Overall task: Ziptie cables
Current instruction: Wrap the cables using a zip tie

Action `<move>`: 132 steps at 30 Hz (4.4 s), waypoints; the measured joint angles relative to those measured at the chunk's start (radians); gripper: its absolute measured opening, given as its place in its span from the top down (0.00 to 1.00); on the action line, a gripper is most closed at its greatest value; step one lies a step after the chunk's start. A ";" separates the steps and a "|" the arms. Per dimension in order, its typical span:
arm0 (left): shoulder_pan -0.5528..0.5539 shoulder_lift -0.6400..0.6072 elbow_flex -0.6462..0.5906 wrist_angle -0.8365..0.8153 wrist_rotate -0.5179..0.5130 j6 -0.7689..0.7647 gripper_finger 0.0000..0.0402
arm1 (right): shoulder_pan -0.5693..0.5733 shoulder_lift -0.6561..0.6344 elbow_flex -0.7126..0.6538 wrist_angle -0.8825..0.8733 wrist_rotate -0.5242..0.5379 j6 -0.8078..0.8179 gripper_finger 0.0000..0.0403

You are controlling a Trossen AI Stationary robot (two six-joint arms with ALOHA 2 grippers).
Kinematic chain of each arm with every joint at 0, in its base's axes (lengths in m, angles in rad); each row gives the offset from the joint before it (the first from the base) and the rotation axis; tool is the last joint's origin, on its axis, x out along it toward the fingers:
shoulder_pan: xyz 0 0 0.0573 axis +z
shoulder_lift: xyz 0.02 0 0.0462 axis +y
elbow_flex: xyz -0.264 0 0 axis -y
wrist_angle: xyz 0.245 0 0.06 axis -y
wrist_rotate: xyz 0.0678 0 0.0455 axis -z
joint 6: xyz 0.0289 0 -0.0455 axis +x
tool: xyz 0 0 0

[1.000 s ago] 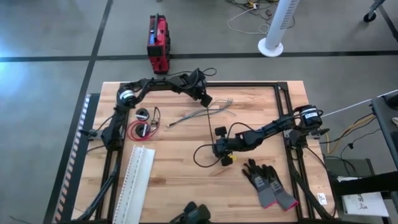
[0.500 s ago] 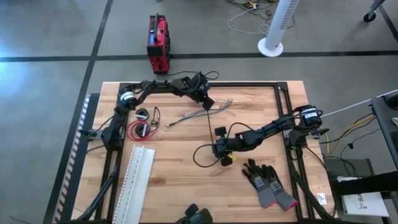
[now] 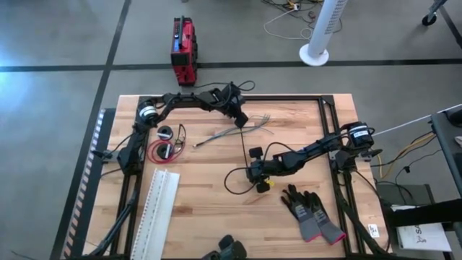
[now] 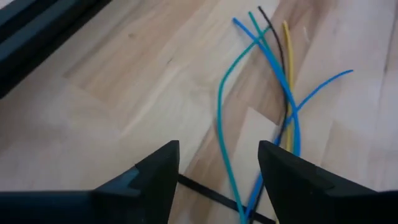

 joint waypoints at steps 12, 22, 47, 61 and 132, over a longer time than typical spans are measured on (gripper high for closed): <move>0.013 0.004 -0.004 -0.075 0.062 0.299 0.61 | 0.000 -0.032 -0.002 -0.043 -0.004 0.045 1.00; 0.022 0.004 -0.017 -0.081 0.062 0.501 0.69 | 0.000 -0.094 -0.003 -0.100 -0.006 0.137 1.00; 0.049 -0.072 -0.043 -0.428 0.027 0.597 0.75 | -0.142 -0.097 0.002 -0.209 0.264 0.472 1.00; 0.056 -0.081 -0.081 -0.444 0.024 0.601 0.76 | -0.348 -0.184 -0.079 -0.201 0.249 0.467 1.00; 0.019 -0.200 -0.220 -0.494 -0.037 0.487 0.76 | -0.227 -0.046 -0.027 -0.022 -0.139 0.701 1.00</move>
